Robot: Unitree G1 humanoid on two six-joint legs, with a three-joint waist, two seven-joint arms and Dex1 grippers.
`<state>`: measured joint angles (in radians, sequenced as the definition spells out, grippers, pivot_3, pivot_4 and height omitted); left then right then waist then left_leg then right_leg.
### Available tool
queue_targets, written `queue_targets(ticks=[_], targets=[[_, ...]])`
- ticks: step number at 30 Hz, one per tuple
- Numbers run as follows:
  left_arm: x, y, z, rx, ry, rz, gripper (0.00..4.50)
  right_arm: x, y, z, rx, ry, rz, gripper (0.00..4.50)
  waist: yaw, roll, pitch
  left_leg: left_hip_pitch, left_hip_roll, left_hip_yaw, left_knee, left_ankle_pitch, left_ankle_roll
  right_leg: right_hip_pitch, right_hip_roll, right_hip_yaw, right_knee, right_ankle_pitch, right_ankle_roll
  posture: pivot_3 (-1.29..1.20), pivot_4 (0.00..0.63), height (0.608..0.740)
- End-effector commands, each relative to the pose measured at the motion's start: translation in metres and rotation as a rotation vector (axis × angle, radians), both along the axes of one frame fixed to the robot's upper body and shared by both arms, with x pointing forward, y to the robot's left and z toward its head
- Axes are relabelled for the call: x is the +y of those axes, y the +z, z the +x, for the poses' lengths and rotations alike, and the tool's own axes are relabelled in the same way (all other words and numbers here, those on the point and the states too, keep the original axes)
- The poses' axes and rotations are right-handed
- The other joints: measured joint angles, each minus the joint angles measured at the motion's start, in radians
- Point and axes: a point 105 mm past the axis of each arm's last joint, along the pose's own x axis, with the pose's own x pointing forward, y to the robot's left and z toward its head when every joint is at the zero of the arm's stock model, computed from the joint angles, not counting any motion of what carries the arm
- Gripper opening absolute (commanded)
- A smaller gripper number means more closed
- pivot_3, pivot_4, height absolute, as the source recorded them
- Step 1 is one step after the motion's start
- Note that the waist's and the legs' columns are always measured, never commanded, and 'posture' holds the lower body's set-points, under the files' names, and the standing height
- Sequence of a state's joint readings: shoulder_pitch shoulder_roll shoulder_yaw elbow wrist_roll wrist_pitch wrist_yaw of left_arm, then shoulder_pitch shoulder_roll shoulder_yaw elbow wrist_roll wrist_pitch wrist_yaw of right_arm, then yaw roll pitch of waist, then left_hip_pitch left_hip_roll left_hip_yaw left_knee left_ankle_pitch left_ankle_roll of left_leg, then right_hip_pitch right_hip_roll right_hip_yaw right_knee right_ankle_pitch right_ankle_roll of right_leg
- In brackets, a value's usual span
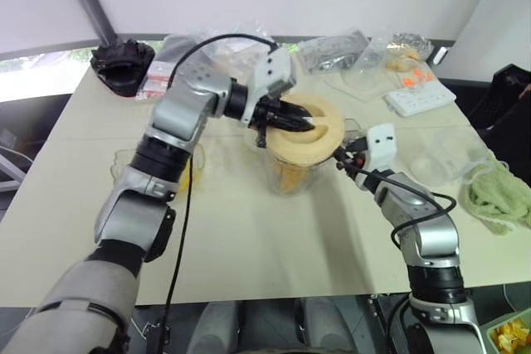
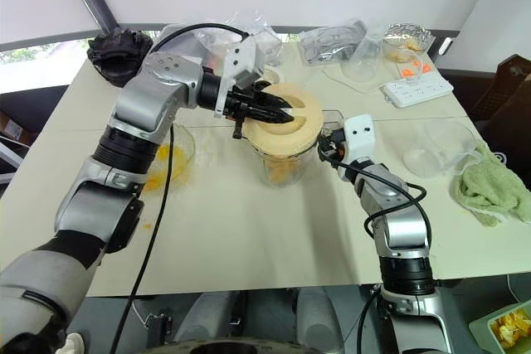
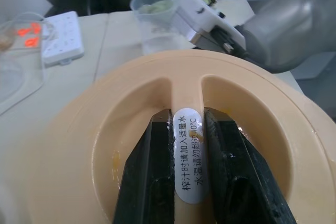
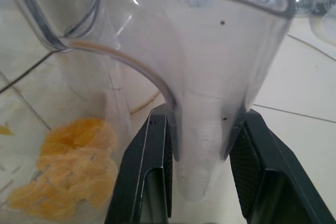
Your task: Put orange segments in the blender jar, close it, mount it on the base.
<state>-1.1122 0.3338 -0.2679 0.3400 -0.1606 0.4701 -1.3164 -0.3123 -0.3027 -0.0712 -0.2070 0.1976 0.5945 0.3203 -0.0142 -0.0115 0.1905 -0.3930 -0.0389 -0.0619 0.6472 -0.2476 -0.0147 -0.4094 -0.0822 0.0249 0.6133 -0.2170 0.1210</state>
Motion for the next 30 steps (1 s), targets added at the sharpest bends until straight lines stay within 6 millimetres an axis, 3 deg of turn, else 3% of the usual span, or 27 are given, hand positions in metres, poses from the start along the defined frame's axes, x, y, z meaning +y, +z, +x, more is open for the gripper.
queue_targets(ticks=[1,7,13,21,30], targets=[[-0.001,0.013,-0.004,-0.073,-0.029,0.01,0.27,0.009,0.011,-0.003,-0.04,0.044,-0.002,0.91,-0.004,0.0,0.0,0.0,0.0,0.0,0.0,0.0,0.0,0.0,0.0,0.0,0.0,0.0,0.0,0.0,0.15,0.74],[-0.002,0.015,-0.006,-0.05,-0.03,-0.005,0.27,0.008,0.011,-0.002,-0.041,0.042,-0.005,0.91,-0.004,0.0,0.001,-0.001,0.0,0.0,-0.001,0.0,0.0,-0.002,0.001,0.0,0.001,0.0,-0.001,0.0,0.15,0.74],[0.002,-0.004,0.001,-0.022,0.029,0.047,0.27,0.008,0.012,-0.002,-0.043,0.038,-0.004,0.91,-0.004,0.0,0.001,-0.001,0.0,0.0,-0.001,0.0,0.0,-0.002,0.001,0.0,0.001,0.0,-0.001,0.0,0.15,0.74],[0.013,-0.025,0.035,0.039,0.294,0.104,0.27,0.007,0.013,-0.001,-0.045,0.038,-0.007,0.91,0.0,0.0,0.001,-0.001,0.0,0.0,0.0,0.0,0.0,-0.001,0.001,0.0,0.001,0.0,0.0,0.0,0.15,0.74],[0.013,-0.033,0.032,0.104,0.386,0.109,0.27,0.006,0.014,0.0,-0.049,0.037,-0.009,0.91,0.0,0.0,0.001,-0.001,0.0,0.0,0.0,0.0,0.0,-0.001,0.001,0.0,0.001,0.0,0.0,0.0,0.15,0.74]])
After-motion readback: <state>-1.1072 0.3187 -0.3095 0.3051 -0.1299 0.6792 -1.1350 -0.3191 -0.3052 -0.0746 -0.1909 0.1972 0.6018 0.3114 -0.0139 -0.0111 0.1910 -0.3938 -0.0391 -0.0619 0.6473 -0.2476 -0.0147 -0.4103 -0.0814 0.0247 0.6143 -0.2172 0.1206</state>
